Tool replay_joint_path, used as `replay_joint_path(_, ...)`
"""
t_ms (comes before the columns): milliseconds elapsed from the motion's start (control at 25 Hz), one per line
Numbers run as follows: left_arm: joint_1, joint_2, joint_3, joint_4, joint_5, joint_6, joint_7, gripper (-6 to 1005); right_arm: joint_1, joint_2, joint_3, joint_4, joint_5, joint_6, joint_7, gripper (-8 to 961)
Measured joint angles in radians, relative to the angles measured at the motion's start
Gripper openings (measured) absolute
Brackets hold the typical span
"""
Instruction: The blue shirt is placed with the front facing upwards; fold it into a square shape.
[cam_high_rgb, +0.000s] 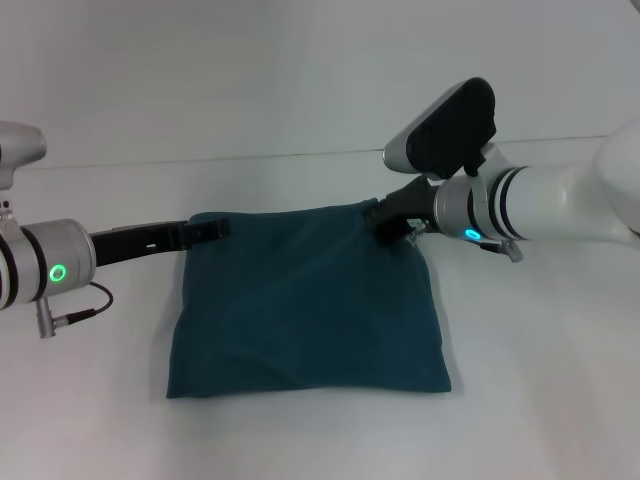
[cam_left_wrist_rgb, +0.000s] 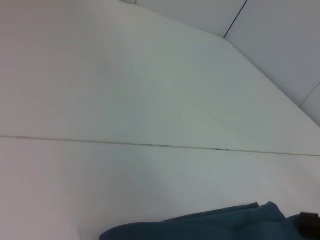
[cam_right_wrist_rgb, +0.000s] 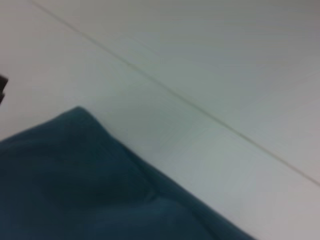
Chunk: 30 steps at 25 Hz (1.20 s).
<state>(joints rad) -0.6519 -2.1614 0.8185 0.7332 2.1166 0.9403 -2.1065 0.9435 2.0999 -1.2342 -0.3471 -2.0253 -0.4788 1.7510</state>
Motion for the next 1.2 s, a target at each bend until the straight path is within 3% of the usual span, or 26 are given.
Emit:
replay_joint_path(280,0.004,0.0,-0.001,0.0,0.0,0.0,0.001,816,-0.042,-0.003,-0.002,-0.08,0.06,-0.028,-0.005,17)
replay_joint_path(880,0.002,0.0,-0.003,0.0,0.0,0.0,0.001,817,-0.046,-0.002,-0.011,-0.014,0.057,-0.065,-0.007,23)
replay_joint_path(1200,0.024,0.0,-0.002,0.007,0.0,0.027,0.002,816,-0.081,-0.001,-0.011,-0.08,0.065,-0.079,-0.01,26)
